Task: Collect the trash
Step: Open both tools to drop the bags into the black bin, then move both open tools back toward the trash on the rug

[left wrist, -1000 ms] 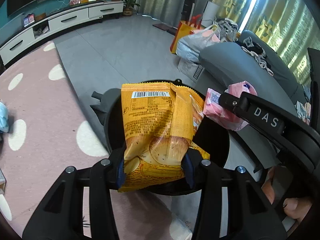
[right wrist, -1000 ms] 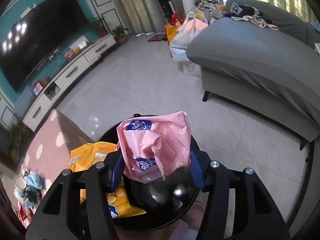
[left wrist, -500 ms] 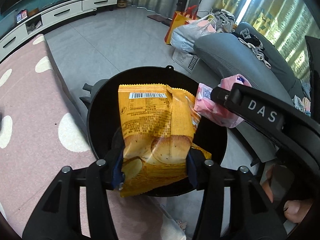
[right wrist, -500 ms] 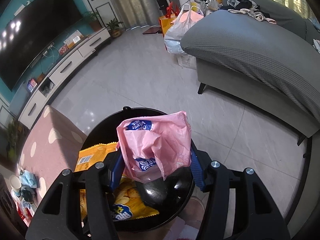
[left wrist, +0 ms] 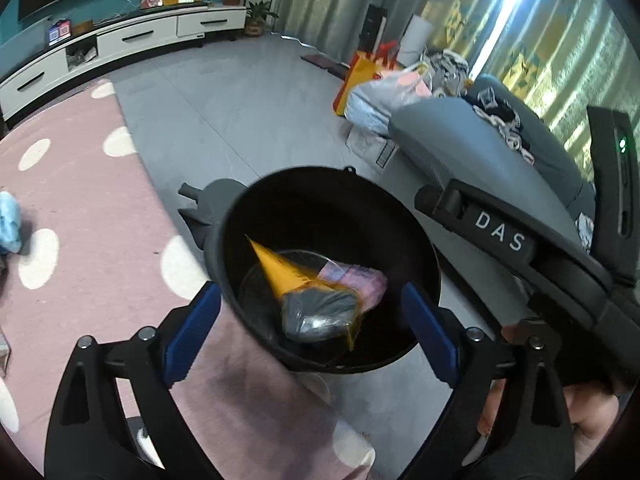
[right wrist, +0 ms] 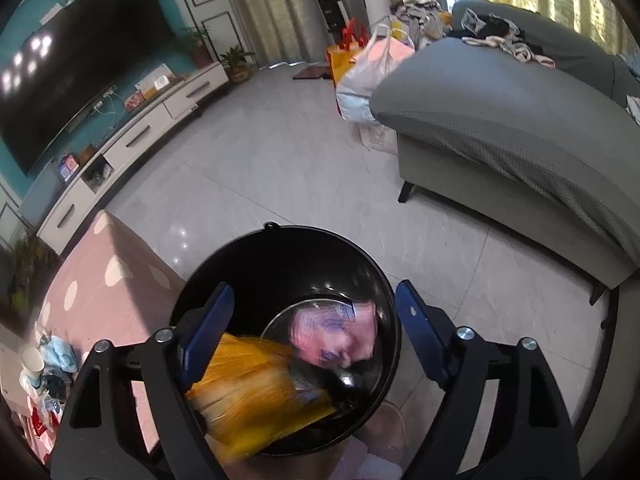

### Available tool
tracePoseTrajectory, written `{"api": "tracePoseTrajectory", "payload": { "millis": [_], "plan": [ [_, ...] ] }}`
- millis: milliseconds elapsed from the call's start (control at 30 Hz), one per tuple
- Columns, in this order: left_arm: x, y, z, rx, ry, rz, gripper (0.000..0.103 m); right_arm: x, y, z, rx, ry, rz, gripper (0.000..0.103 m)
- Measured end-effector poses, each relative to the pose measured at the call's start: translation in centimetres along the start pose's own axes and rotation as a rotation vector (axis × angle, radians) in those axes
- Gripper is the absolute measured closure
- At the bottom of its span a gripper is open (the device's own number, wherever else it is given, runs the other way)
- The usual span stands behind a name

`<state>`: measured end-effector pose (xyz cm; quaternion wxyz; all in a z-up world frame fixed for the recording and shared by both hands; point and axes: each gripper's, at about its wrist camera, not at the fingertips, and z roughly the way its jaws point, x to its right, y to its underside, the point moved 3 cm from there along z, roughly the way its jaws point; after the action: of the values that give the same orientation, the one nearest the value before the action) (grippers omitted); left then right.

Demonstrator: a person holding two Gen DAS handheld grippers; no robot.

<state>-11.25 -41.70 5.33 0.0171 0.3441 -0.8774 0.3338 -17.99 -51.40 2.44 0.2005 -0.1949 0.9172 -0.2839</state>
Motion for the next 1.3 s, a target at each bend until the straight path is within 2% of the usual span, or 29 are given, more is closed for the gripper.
{"api": "tracePoseTrajectory", "payload": {
  "millis": [167, 300, 400, 633, 867, 1100, 1300],
  "plan": [
    [-1.9, 0.2, -3.1, 0.051, -0.028, -0.026, 0.008, -1.4, 0.0, -1.7, 0.047, -0.01, -0.019, 0.015],
    [-4.9, 0.8, -5.9, 0.084, -0.067, -0.077, 0.006, -4.2, 0.3, -3.0, 0.072, -0.071, -0.067, 0.015],
    [-7.9, 1.5, -8.0, 0.103, -0.1, -0.143, 0.005, -7.2, 1.0, -3.8, 0.082, -0.13, -0.125, 0.012],
    [-17.3, 5.0, -13.6, 0.154, -0.256, -0.312, 0.005, -14.3, 3.4, -4.1, 0.05, -0.271, -0.247, 0.012],
    [-26.0, 10.2, -17.0, 0.133, -0.374, -0.447, 0.005, -19.6, 6.4, -3.8, -0.002, -0.393, -0.302, 0.012],
    [-32.4, 14.8, -18.6, 0.152, -0.478, -0.578, 0.005, -23.5, 9.9, -3.2, 0.005, -0.402, -0.388, 0.012],
    [-35.0, 15.9, -19.0, 0.142, -0.482, -0.631, 0.005, -25.7, 12.9, -2.3, -0.032, -0.415, -0.451, 0.012]
  ]
}}
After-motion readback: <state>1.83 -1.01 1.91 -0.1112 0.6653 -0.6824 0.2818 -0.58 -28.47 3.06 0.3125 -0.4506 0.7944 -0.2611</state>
